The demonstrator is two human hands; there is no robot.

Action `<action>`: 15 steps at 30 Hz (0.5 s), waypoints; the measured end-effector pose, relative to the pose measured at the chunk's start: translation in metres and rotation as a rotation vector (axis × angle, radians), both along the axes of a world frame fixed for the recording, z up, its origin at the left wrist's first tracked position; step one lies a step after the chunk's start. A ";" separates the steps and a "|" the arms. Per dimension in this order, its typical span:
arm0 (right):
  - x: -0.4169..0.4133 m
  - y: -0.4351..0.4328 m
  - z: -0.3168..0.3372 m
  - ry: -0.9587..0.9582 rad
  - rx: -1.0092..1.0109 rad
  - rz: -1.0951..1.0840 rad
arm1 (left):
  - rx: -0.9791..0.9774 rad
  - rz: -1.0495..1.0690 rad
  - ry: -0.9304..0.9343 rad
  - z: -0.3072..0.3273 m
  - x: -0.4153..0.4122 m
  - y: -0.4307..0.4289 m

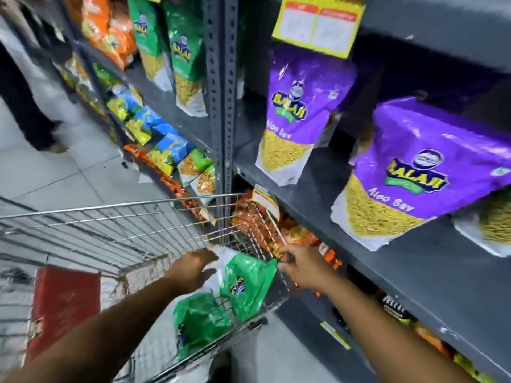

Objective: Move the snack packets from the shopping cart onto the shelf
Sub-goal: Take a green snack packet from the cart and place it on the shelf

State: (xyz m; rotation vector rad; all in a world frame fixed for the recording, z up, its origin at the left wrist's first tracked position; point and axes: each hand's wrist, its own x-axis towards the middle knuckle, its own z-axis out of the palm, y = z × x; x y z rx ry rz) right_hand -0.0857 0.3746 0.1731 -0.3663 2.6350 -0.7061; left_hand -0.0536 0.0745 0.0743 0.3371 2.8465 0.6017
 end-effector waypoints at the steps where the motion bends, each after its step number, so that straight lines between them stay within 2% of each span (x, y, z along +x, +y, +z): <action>1: -0.006 -0.011 -0.012 -0.117 0.077 0.032 | -0.030 -0.046 -0.034 -0.017 0.008 -0.002; 4: -0.020 -0.038 -0.044 -0.302 0.254 0.100 | -0.105 -0.147 -0.090 -0.049 0.023 0.009; 9: -0.027 -0.065 -0.073 -0.426 0.316 0.091 | -0.141 -0.164 -0.201 -0.077 0.031 0.034; 11: -0.028 -0.067 -0.084 -0.455 0.308 0.030 | -0.126 -0.109 -0.285 -0.083 0.029 0.037; 15: -0.036 -0.066 -0.095 -0.446 0.308 -0.139 | -0.046 -0.001 -0.291 -0.093 0.024 0.040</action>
